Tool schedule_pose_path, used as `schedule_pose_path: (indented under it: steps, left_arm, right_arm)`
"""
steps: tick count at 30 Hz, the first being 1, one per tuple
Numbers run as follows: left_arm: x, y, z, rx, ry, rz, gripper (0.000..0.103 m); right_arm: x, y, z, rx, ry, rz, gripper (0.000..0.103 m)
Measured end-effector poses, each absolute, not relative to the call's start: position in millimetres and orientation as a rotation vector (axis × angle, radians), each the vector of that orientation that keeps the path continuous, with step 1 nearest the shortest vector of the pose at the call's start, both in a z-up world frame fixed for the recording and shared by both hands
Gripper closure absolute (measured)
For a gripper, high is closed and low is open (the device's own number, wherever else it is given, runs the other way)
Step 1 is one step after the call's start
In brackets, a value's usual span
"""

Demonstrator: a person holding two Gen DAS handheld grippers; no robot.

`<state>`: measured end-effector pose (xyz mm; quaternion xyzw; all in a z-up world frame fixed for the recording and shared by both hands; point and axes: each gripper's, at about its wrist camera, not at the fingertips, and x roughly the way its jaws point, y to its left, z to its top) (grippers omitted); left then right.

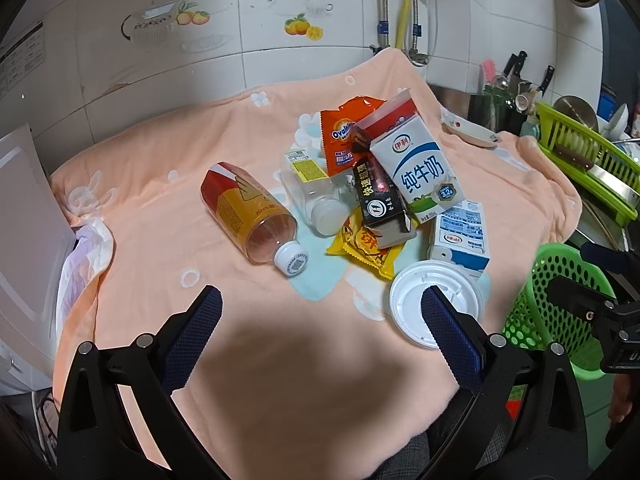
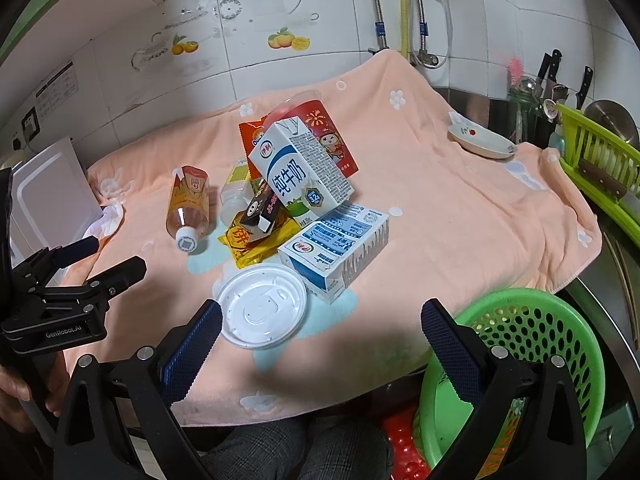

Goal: Collect trash

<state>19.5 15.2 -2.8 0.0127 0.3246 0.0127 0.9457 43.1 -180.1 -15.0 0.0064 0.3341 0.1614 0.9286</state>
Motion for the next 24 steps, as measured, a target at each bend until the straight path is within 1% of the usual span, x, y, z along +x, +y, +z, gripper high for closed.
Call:
schedule_pose_path:
  steps: [12,24]
  left_arm:
    - [31,34,-4,-0.004,0.687,0.049,0.005]
    - [59,82,0,-0.087,0.706,0.11,0.005]
  right_arm:
    - [71,-167,-2,-0.059,0.651,0.384,0.006]
    - [144,-145,12,-0.132,0.639,0.492,0.007]
